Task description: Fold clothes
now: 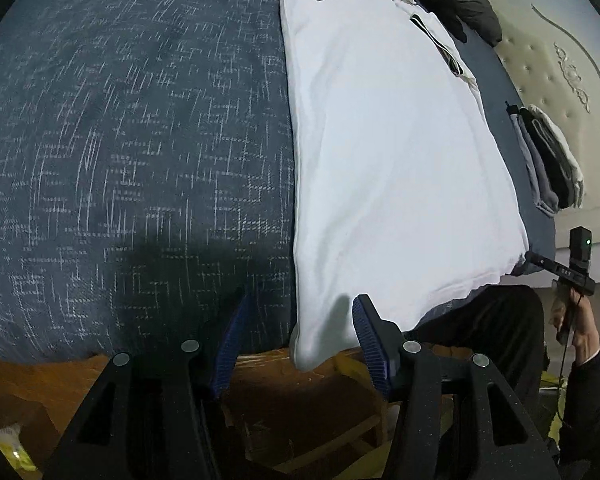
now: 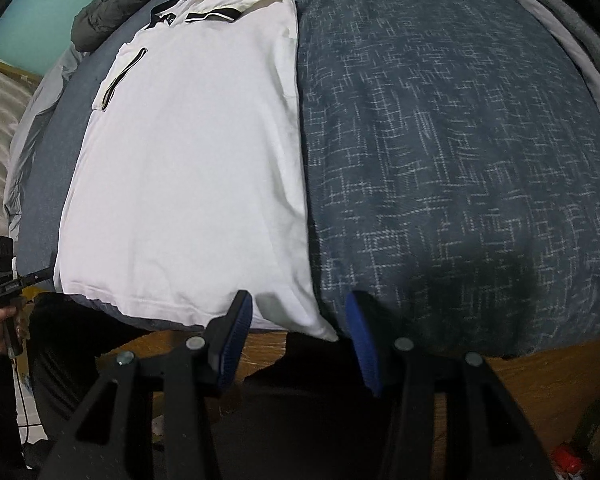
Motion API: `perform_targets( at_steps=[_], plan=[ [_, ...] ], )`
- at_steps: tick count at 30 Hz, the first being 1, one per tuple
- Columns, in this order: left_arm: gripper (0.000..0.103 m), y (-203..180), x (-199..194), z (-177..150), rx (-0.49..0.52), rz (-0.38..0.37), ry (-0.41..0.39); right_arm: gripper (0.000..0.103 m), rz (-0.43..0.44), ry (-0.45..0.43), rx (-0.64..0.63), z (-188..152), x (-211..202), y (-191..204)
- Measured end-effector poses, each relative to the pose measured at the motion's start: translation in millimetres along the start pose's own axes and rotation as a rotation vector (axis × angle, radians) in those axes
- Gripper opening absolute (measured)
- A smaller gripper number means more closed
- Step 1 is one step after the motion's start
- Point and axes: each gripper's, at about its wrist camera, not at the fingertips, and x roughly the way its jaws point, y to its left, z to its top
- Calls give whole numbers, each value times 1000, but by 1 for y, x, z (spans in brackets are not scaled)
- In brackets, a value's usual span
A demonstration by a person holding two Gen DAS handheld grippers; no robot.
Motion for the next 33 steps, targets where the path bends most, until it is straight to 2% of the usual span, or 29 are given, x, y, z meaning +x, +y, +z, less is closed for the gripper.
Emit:
perform_targets(
  at_steps=[7,10,11,13,14,15,16,18,19,22,31,33],
  plan=[
    [55,0,1,-10,18,-5,7,49,30,4,13,-1,7,-3],
    [44,0,2,-13,28,10,7,48,44,6,16,-1,8,-6],
    [42,0,2,-13,29,7,5,45,44,9,14,-2,9,-6],
    [29,0,2,-13,32,3,3,38,44,14,10,-2,10,-7],
    [25,-1,2,-12,36,2,4,33,44,15,8,-3,10,-8],
    [20,-2,3,-12,43,3,6,29,43,14,5,-4,9,-10],
    [13,-4,3,-13,51,3,7,19,45,13,4,-5,8,-12],
    [6,-7,4,-13,66,3,9,12,56,7,7,-7,7,-13],
    [6,-8,4,-13,73,4,11,8,61,6,5,-8,7,-13],
    [5,-12,0,-12,82,-9,2,5,75,-1,-5,-12,5,-9],
    [5,-17,-39,2,85,-66,-95,4,177,-73,11,-2,-20,-3],
    [5,-17,-46,8,89,-73,-111,4,193,-90,14,9,-23,9]
  ],
)
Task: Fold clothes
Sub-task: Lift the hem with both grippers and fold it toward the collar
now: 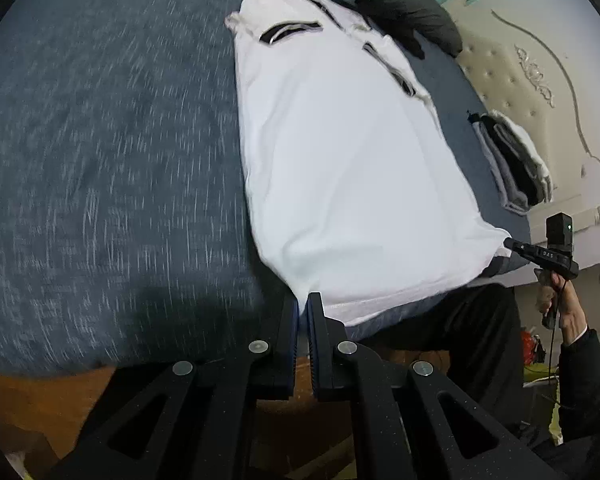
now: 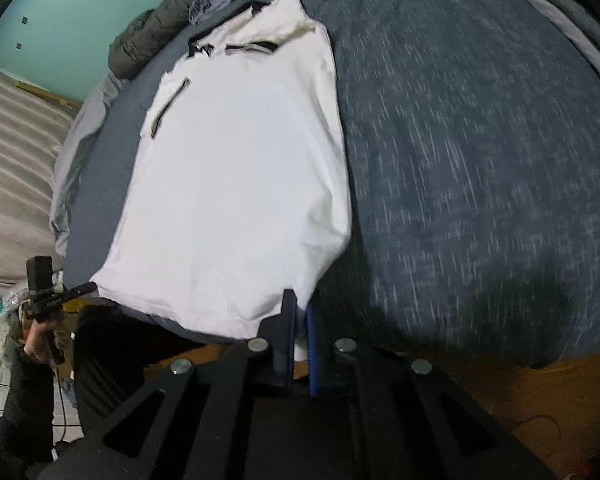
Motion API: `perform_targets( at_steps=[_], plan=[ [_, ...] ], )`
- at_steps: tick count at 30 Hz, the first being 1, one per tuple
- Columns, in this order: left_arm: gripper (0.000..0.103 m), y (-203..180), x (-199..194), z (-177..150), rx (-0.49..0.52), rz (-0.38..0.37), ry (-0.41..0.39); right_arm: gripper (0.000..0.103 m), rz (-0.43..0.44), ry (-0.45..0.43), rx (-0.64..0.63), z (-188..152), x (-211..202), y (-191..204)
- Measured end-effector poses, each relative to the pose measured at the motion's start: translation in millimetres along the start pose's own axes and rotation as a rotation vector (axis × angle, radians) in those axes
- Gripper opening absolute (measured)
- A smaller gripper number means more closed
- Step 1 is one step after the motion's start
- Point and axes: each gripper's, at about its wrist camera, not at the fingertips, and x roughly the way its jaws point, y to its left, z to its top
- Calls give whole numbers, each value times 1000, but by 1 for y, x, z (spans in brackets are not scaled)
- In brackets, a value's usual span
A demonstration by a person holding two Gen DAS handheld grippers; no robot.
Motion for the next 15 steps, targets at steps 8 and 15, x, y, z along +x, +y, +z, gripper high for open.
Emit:
perform_targets(
  at_steps=[8,15],
  plan=[
    [5,-13,-6,56,-16,-13,-72,4,42,-51,-27,40,-24,15],
    [5,-20,-25,121,0,-16,-125,4,66,-101,-56,100,-36,31]
  ],
)
